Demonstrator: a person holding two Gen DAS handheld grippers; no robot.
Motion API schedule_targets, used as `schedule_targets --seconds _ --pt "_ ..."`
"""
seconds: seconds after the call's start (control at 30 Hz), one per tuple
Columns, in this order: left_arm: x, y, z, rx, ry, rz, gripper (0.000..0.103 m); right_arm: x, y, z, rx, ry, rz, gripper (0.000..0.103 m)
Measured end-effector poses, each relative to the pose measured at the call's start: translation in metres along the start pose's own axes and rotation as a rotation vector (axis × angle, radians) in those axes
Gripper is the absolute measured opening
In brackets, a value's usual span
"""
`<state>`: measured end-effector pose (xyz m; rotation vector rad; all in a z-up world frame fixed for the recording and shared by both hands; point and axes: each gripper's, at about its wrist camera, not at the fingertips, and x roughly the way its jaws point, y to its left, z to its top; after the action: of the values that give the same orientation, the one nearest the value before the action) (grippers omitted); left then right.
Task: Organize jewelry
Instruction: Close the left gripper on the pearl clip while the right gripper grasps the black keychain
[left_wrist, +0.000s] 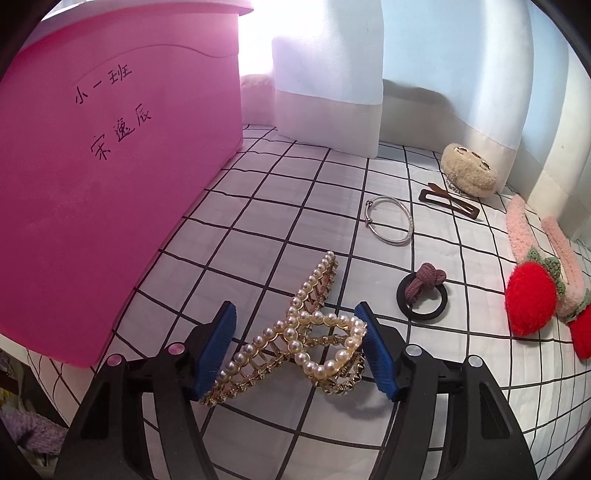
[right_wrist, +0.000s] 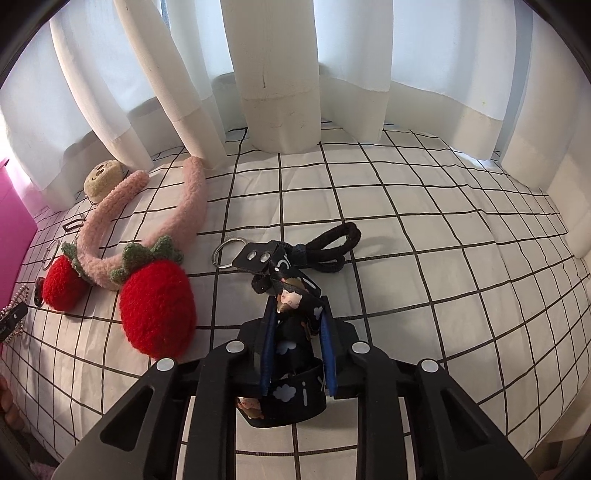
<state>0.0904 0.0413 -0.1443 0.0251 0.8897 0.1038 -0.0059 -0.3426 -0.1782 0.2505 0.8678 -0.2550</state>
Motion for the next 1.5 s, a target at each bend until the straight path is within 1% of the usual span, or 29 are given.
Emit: schedule_targets --seconds 0.1,0.13,0.17,0.2,0.27,0.37,0.57,0.67,0.87,1.1,1.13,1.17,1.2,1.23,1.33,1.4,1.43,1.5 --pt "-0.005 -0.004 0.001 0.004 -0.010 -0.003 0.064 -0.002 -0.002 -0.001 -0.001 0.000 0.006 0.021" --pt "-0.007 -0.006 0.002 0.007 -0.012 -0.014 0.052 -0.003 -0.002 -0.001 0.000 -0.001 0.008 0.021" --pt "-0.009 -0.008 0.003 0.012 -0.012 -0.021 0.043 -0.004 -0.003 -0.001 0.001 -0.002 0.010 0.021" --pt "-0.012 -0.009 0.004 0.017 -0.017 -0.013 0.039 -0.004 -0.004 -0.001 0.002 -0.001 0.010 0.021" --pt "-0.011 -0.010 0.006 0.017 -0.007 -0.011 0.039 -0.004 -0.005 -0.002 0.006 0.002 0.014 0.021" --pt "-0.011 -0.011 0.007 0.027 -0.017 0.001 0.039 -0.003 -0.008 -0.003 0.012 0.003 0.017 0.021" --pt "-0.012 -0.011 0.006 0.015 -0.038 0.000 0.039 -0.004 -0.008 -0.004 0.011 0.003 0.033 0.021" --pt "-0.013 -0.009 0.006 -0.005 -0.039 -0.028 0.038 -0.005 -0.007 -0.004 0.005 0.001 0.041 0.021" --pt "-0.019 -0.006 0.004 -0.020 -0.051 -0.055 0.037 -0.005 -0.003 -0.003 -0.005 0.000 0.053 0.021" --pt "-0.031 -0.006 0.011 -0.038 -0.088 -0.087 0.037 -0.009 0.000 0.002 -0.018 -0.005 0.058 0.021" --pt "-0.033 -0.006 0.012 -0.038 -0.094 -0.089 0.030 -0.010 0.000 0.003 -0.018 -0.006 0.060 0.021" --pt "-0.034 -0.006 0.013 -0.037 -0.097 -0.092 0.029 -0.011 0.001 0.003 -0.019 -0.006 0.061 0.021" --pt "-0.036 -0.006 0.014 -0.038 -0.101 -0.098 0.026 -0.011 0.001 0.004 -0.020 -0.007 0.063 0.021" --pt "-0.037 -0.006 0.016 -0.037 -0.103 -0.099 0.019 -0.012 0.002 0.004 -0.021 -0.009 0.064 0.021" --pt "-0.039 -0.006 0.019 -0.030 -0.107 -0.096 0.013 -0.014 0.003 0.005 -0.023 -0.011 0.071 0.021" --pt "-0.037 -0.005 0.019 -0.037 -0.094 -0.103 0.007 -0.015 0.005 0.007 -0.029 -0.012 0.075 0.021" --pt "-0.037 -0.004 0.019 -0.039 -0.093 -0.091 0.007 -0.015 0.005 0.007 -0.030 -0.013 0.077 0.021" --pt "-0.036 -0.002 0.018 -0.043 -0.093 -0.100 0.007 -0.015 0.006 0.009 -0.035 -0.013 0.079 0.021"
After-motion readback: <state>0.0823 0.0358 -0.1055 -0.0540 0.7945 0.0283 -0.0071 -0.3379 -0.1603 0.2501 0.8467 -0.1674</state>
